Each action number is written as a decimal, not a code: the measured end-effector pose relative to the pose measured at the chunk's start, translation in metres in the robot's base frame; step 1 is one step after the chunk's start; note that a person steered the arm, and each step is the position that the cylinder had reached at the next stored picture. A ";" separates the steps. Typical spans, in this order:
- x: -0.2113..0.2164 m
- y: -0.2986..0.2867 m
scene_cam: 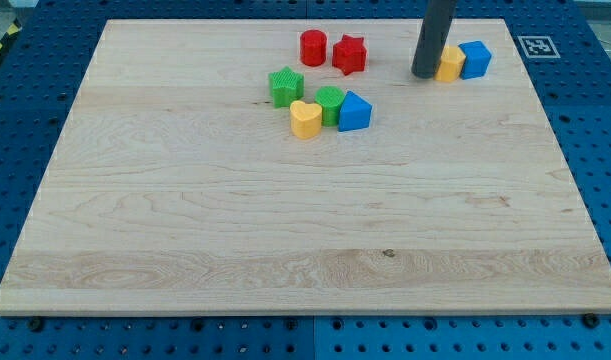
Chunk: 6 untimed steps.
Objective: Move the yellow hexagon towards the top right corner
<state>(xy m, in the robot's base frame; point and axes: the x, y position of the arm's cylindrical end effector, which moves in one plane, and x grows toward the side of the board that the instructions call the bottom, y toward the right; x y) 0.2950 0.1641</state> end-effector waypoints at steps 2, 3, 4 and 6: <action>0.030 0.009; 0.028 0.028; 0.002 0.031; -0.008 0.033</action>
